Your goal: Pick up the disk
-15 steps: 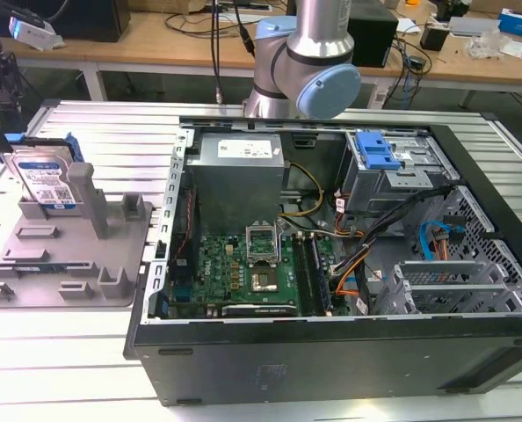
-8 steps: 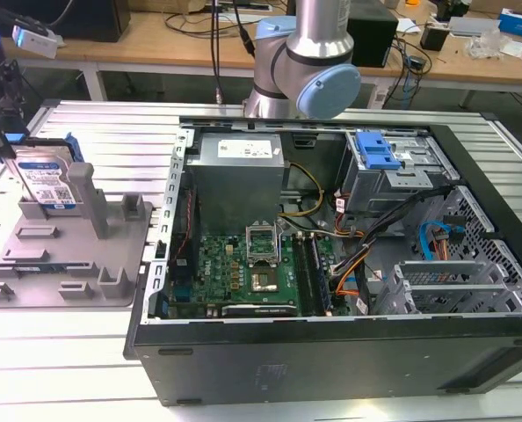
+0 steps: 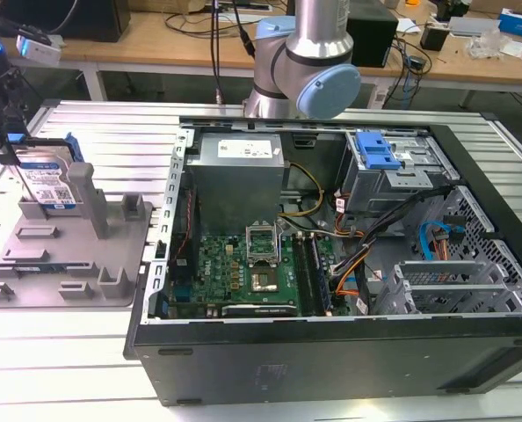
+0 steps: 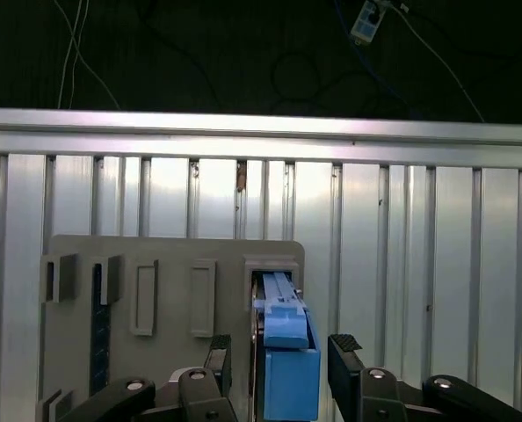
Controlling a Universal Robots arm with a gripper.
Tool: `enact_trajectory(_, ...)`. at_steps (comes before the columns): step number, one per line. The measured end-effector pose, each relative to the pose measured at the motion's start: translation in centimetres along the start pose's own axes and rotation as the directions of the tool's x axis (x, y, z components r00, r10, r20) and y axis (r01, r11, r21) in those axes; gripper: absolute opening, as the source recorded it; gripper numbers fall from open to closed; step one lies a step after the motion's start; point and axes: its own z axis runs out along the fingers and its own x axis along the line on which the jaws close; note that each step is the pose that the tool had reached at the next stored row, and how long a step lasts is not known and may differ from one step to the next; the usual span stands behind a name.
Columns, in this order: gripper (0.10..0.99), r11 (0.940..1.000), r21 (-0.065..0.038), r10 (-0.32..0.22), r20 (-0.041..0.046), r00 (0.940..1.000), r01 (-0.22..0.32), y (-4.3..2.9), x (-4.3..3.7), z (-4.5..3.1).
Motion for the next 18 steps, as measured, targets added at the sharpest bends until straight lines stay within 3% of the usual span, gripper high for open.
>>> enact_trajectory(6,0.557,1.0000,0.000,-0.006,-0.0002,1.0000,0.006,-0.01,0.00,0.43)
enact_trajectory(7,0.545,1.0000,0.000,-0.007,-0.0002,1.0000,0.007,-0.01,0.00,0.49)
enact_trajectory(8,0.471,1.0000,0.000,-0.008,-0.0002,1.0000,0.008,-0.01,0.00,0.55)
enact_trajectory(18,0.471,1.0000,0.000,-0.010,-0.0002,1.0000,0.010,-0.02,-0.03,0.67)
